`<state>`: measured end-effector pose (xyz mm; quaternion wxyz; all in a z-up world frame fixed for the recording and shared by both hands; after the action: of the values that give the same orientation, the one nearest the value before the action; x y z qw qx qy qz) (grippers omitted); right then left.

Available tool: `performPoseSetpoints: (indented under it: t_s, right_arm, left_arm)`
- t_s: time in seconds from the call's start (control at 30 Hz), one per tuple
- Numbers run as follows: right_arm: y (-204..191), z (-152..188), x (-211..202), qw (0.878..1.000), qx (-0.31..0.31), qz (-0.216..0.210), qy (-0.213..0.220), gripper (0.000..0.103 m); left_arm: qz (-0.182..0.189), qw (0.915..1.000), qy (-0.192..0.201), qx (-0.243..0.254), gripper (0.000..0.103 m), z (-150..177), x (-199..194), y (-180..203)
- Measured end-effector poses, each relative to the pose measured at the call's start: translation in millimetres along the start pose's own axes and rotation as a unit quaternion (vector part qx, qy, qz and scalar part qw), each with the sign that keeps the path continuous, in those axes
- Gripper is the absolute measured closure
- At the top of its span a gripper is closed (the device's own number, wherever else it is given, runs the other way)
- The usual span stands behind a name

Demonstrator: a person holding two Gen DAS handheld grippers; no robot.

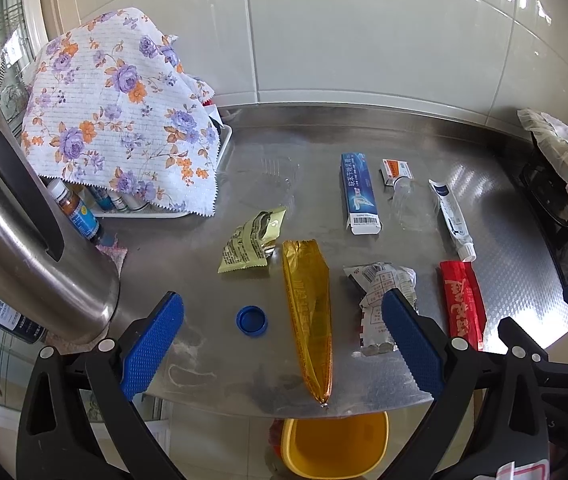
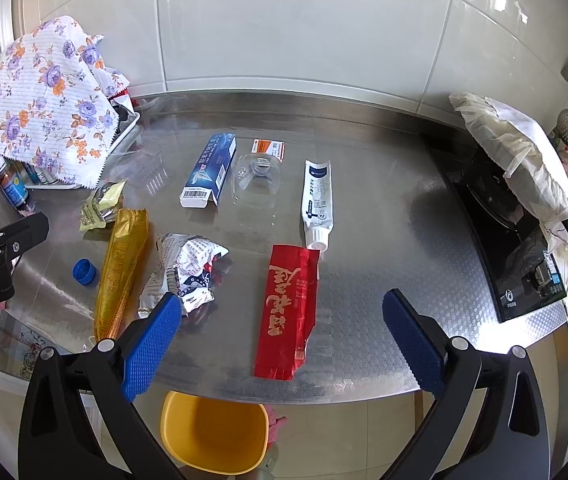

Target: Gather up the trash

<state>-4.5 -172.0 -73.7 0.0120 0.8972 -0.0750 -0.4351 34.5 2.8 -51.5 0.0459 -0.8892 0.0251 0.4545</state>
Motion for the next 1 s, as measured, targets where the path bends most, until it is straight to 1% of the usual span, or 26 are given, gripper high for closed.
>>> performPoseSetpoints:
  t_s: [0.2,0.27,1.0]
  right_arm:
    - [0.6,0.5,0.3,1.000,0.001,0.000,-0.001,0.003]
    - [0.8,0.7,0.5,1.000,0.000,0.000,-0.001,0.003]
    - [3.8,2.4,0.8,1.000,0.000,0.004,-0.001,0.003]
  left_arm:
    - [0.001,1.0000,-0.001,0.001,0.004,4.6,-0.4,2.2]
    - [0.000,1.0000,-0.001,0.000,0.004,-1.5,0.5,0.6]
    - [0.004,1.0000,-0.005,0.000,0.004,-2.3,1.4,3.0]
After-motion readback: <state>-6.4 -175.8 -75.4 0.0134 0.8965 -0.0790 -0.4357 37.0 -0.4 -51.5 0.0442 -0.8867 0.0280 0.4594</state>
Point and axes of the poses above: each gripper's, at about its wrist camera, not at the fingertips, and x roughly the way its jaws point, y to its right, z to its underside, the point moved 5 cm from there along x, roughly the way its jaws point, and after that the axes turned 3 degrees about -y, right-handed, at the moved point
